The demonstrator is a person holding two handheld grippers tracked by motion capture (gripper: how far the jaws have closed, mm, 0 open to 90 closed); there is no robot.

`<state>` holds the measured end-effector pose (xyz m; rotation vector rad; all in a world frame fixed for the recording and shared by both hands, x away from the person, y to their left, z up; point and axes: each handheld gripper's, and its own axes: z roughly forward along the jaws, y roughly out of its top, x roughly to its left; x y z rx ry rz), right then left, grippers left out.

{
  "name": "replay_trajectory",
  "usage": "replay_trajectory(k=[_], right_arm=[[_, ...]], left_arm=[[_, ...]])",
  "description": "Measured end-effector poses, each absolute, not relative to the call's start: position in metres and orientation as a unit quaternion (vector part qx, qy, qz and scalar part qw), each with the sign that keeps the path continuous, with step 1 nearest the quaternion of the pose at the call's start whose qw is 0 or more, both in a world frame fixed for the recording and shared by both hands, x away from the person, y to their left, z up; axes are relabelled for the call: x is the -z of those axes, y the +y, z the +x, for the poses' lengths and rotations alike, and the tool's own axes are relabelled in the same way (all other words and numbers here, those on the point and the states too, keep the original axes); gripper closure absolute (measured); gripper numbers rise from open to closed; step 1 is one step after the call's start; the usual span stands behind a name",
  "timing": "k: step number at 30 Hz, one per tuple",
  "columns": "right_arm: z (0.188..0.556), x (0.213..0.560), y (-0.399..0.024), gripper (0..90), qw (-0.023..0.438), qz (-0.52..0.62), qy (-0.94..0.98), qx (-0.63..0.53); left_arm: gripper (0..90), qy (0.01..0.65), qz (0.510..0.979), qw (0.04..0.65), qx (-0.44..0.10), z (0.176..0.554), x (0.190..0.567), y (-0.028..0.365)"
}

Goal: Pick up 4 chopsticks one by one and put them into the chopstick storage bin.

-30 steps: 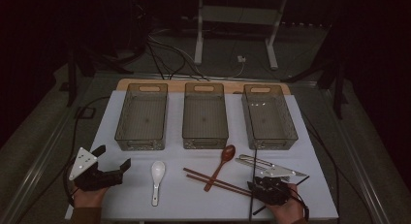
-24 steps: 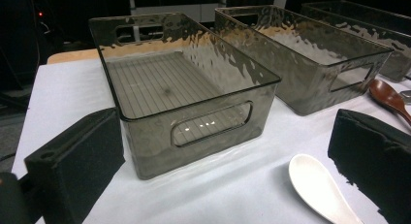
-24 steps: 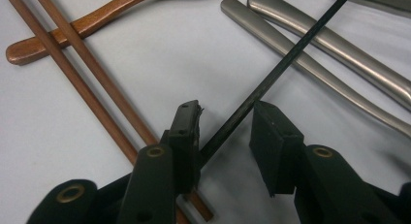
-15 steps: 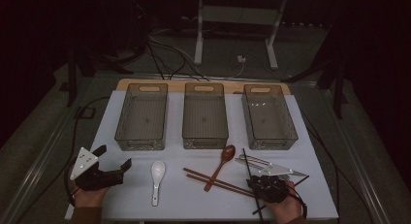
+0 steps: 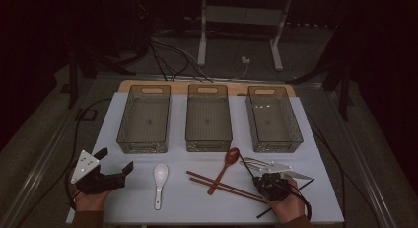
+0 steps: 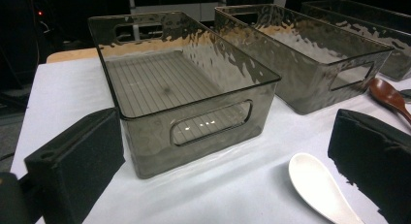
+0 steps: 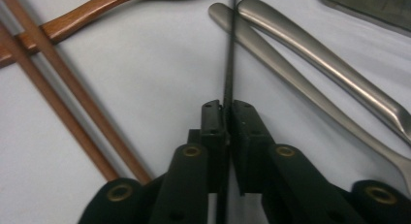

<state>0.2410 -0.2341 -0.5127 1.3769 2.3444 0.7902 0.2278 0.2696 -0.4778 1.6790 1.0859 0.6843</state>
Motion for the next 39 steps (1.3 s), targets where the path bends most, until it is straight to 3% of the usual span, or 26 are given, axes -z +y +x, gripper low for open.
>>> replay_trajectory(k=[23, 39], right_arm=[[0.248, 0.474, -0.255, 86.5, 0.193, 0.498, 0.760, -0.370], [0.273, 0.451, -0.222, 86.5, 0.195, 0.467, 0.756, -0.415]], left_arm=[[0.6, 0.446, 0.688, 0.506, -0.268, 0.229, 0.474, 0.263], [0.6, 0.424, 0.700, 0.524, -0.237, 0.239, 0.464, 0.222]])
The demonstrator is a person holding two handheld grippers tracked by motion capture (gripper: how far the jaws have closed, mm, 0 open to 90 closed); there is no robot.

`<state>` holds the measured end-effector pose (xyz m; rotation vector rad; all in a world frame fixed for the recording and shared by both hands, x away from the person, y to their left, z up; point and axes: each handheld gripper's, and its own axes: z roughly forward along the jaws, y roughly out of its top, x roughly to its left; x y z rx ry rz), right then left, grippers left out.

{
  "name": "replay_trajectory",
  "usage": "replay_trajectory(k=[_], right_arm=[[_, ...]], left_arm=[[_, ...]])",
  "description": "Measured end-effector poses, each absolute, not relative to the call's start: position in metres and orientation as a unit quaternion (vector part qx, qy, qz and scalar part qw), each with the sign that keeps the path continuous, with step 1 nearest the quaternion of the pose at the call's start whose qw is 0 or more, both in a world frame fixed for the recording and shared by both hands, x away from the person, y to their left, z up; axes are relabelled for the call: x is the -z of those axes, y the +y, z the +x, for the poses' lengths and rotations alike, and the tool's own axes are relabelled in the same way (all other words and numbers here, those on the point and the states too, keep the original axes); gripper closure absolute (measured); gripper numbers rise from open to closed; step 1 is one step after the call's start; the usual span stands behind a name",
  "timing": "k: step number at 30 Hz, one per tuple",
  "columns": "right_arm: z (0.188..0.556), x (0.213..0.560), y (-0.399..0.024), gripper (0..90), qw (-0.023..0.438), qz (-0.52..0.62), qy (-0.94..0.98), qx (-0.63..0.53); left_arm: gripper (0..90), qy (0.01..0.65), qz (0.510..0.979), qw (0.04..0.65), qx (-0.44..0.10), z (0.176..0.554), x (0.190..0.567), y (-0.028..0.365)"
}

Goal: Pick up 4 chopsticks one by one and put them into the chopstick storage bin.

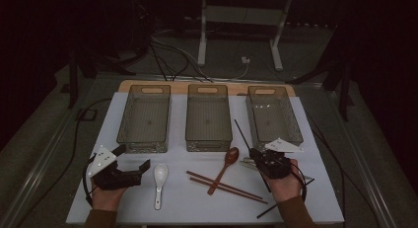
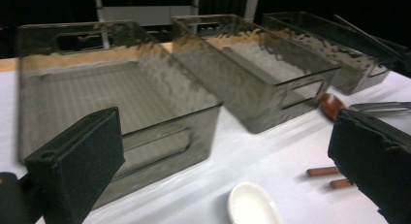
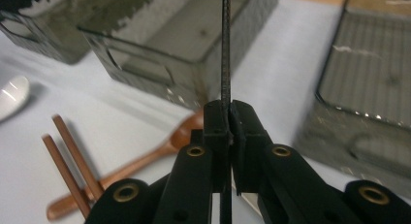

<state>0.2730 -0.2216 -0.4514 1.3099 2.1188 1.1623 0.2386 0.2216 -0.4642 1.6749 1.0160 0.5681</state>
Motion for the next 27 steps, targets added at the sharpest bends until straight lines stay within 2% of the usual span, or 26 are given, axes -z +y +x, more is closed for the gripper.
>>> replay_trajectory(k=[21, 27], right_arm=[[0.303, 0.416, -0.172, 86.5, 0.175, 0.433, 0.734, -0.493], [0.306, 0.402, -0.158, 86.5, 0.187, 0.418, 0.730, -0.507]], left_arm=[[0.6, 0.363, 0.722, 0.551, -0.209, 0.259, 0.440, 0.137], [0.6, 0.360, 0.721, 0.557, -0.202, 0.262, 0.442, 0.121]])
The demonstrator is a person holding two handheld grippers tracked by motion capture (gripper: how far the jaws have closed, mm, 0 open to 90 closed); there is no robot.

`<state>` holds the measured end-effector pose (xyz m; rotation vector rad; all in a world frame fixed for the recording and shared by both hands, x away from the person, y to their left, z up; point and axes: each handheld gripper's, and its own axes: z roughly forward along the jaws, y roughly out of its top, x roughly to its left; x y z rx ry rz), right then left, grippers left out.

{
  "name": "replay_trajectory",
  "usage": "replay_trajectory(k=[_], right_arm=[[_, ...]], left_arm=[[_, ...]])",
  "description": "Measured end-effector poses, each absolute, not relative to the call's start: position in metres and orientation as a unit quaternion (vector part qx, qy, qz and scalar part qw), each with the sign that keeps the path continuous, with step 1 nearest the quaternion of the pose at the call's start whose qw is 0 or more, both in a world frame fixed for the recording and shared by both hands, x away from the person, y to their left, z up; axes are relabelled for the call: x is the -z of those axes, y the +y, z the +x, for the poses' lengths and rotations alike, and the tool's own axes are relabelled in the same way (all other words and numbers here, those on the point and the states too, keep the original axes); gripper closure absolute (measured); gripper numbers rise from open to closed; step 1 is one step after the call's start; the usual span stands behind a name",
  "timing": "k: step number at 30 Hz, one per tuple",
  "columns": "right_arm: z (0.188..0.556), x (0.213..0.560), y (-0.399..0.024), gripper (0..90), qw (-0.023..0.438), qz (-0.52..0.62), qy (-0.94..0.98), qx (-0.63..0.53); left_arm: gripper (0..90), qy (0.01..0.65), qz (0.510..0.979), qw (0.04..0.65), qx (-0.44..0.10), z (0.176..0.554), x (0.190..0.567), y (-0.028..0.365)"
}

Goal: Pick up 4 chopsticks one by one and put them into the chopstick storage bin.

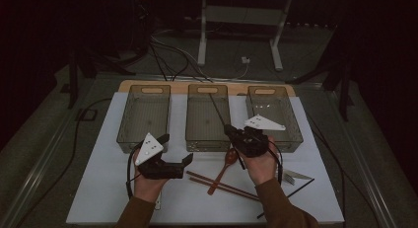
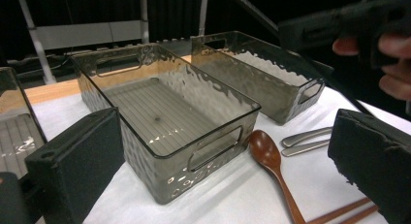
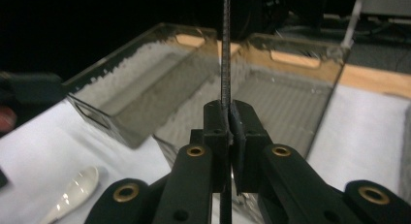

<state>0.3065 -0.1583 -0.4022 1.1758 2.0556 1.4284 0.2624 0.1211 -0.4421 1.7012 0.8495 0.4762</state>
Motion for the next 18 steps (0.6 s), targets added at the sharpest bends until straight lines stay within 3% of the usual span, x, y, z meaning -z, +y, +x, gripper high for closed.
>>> replay_trajectory(k=[18], right_arm=[[0.314, 0.397, -0.108, 86.5, 0.173, 0.395, 0.717, -0.547]], left_arm=[[8.7, 0.348, 0.736, 0.554, -0.173, 0.265, 0.445, 0.087]])
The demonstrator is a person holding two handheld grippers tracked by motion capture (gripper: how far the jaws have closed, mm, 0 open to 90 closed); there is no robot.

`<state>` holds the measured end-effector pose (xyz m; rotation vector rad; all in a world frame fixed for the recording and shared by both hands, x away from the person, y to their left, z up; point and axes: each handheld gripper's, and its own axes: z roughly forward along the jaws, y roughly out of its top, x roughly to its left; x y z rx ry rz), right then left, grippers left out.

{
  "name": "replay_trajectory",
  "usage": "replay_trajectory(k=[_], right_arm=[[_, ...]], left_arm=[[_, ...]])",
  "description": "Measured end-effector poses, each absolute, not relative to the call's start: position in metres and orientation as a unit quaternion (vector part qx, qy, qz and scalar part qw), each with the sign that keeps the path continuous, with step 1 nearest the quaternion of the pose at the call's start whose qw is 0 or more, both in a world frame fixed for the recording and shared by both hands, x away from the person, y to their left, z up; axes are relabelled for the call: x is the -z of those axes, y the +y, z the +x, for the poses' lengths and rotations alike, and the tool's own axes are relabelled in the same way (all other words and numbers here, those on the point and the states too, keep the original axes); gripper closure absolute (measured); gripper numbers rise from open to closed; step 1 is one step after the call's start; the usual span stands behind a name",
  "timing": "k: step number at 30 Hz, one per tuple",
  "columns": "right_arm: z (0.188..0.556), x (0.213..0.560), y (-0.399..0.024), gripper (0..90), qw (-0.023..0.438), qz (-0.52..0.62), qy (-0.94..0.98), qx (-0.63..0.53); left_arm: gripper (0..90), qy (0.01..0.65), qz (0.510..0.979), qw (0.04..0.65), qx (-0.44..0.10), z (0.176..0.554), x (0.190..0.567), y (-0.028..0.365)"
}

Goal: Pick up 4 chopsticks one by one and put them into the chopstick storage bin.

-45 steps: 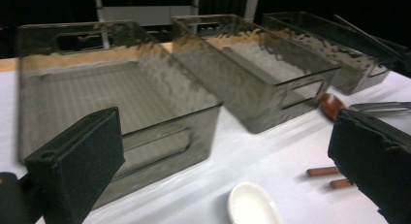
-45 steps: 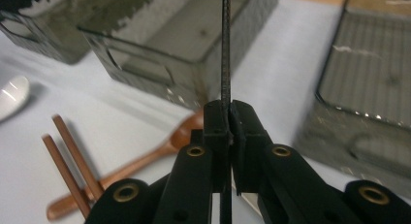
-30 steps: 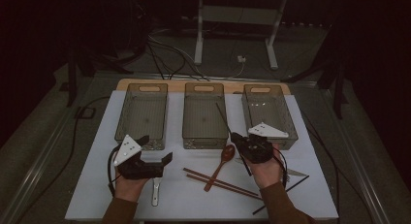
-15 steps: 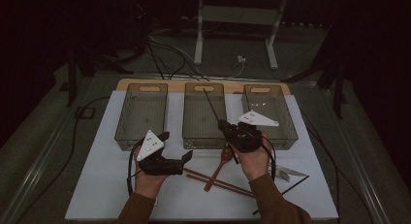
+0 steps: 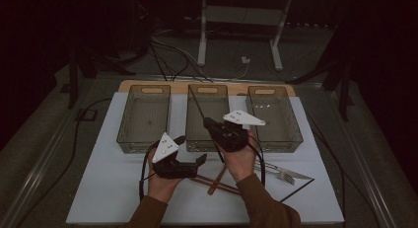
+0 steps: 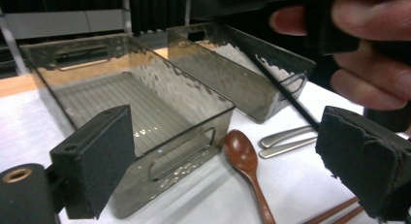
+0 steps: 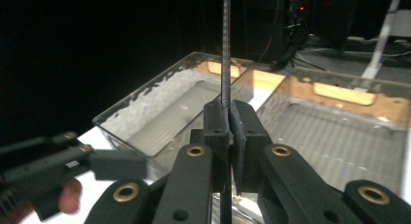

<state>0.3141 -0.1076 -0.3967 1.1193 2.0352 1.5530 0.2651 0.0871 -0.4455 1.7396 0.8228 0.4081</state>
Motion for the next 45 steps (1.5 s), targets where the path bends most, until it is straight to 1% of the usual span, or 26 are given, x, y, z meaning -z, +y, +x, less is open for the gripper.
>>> replay_trajectory(k=[2, 6, 7, 8, 9, 10, 11, 12, 13, 17, 20, 21, 22, 25, 30, 33, 35, 37, 39, 40, 42, 45], right_arm=[[0.314, 0.399, -0.103, 86.5, 0.166, 0.394, 0.716, -0.552], [0.313, 0.402, -0.095, 86.5, 0.159, 0.393, 0.714, -0.558], [0.313, 0.402, -0.094, 86.5, 0.158, 0.391, 0.713, -0.560], [0.312, 0.402, -0.093, 86.5, 0.157, 0.391, 0.711, -0.563], [0.312, 0.402, -0.093, 86.5, 0.157, 0.391, 0.711, -0.563], [0.312, 0.402, -0.093, 86.5, 0.155, 0.391, 0.710, -0.565], [0.311, 0.402, -0.093, 86.6, 0.151, 0.391, 0.708, -0.568], [0.311, 0.402, -0.093, 86.6, 0.150, 0.391, 0.708, -0.568], [0.311, 0.402, -0.093, 86.6, 0.150, 0.391, 0.708, -0.568], [0.312, 0.404, -0.100, 86.6, 0.148, 0.397, 0.707, -0.566], [0.314, 0.406, -0.103, 86.4, 0.138, 0.406, 0.702, -0.568], [0.315, 0.408, -0.106, 86.1, 0.126, 0.411, 0.699, -0.572], [0.315, 0.408, -0.106, 86.1, 0.126, 0.411, 0.699, -0.572], [0.315, 0.410, -0.110, 84.8, 0.121, 0.410, 0.698, -0.574], [0.315, 0.410, -0.110, 81.9, 0.124, 0.408, 0.702, -0.570], [0.315, 0.411, -0.110, 66.1, 0.124, 0.406, 0.709, -0.564], [0.315, 0.413, -0.110, 51.3, 0.123, 0.401, 0.714, -0.560], [0.317, 0.415, -0.112, 43.2, 0.119, 0.396, 0.720, -0.558], [0.317, 0.416, -0.115, 35.4, 0.129, 0.395, 0.719, -0.558], [0.317, 0.417, -0.117, 33.3, 0.136, 0.395, 0.718, -0.556], [0.317, 0.418, -0.120, 33.2, 0.135, 0.391, 0.722, -0.554], [0.317, 0.420, -0.127, 24.5, 0.140, 0.390, 0.719, -0.557]], left_arm=[[13.2, 0.345, 0.741, 0.549, -0.174, 0.264, 0.446, 0.081], [19.6, 0.341, 0.750, 0.545, -0.157, 0.265, 0.451, 0.072], [25.2, 0.340, 0.752, 0.546, -0.147, 0.266, 0.453, 0.071], [35.0, 0.338, 0.754, 0.546, -0.140, 0.266, 0.455, 0.069], [35.0, 0.334, 0.756, 0.547, -0.130, 0.267, 0.456, 0.068], [40.7, 0.332, 0.757, 0.549, -0.120, 0.268, 0.458, 0.067], [51.3, 0.334, 0.758, 0.548, -0.116, 0.269, 0.459, 0.066], [56.6, 0.334, 0.760, 0.547, -0.109, 0.270, 0.461, 0.066], [56.6, 0.335, 0.760, 0.547, -0.101, 0.271, 0.462, 0.066], [75.8, 0.347, 0.761, 0.540, -0.090, 0.272, 0.466, 0.070], [78.2, 0.362, 0.763, 0.528, -0.088, 0.273, 0.468, 0.074], [81.3, 0.371, 0.762, 0.524, -0.084, 0.274, 0.469, 0.077], [81.3, 0.375, 0.761, 0.523, -0.082, 0.275, 0.470, 0.079], [86.3, 0.394, 0.754, 0.520, -0.078, 0.278, 0.473, 0.088], [87.1, 0.403, 0.751, 0.516, -0.083, 0.279, 0.472, 0.094], [87.2, 0.414, 0.742, 0.520, -0.085, 0.281, 0.470, 0.100], [87.2, 0.420, 0.737, 0.521, -0.090, 0.281, 0.468, 0.106], [87.3, 0.425, 0.733, 0.522, -0.096, 0.282, 0.465, 0.112], [87.2, 0.433, 0.727, 0.523, -0.103, 0.282, 0.462, 0.121], [87.2, 0.434, 0.725, 0.523, -0.110, 0.283, 0.461, 0.126], [87.2, 0.441, 0.719, 0.524, -0.117, 0.283, 0.457, 0.135], [87.2, 0.451, 0.711, 0.524, -0.133, 0.284, 0.452, 0.149]])
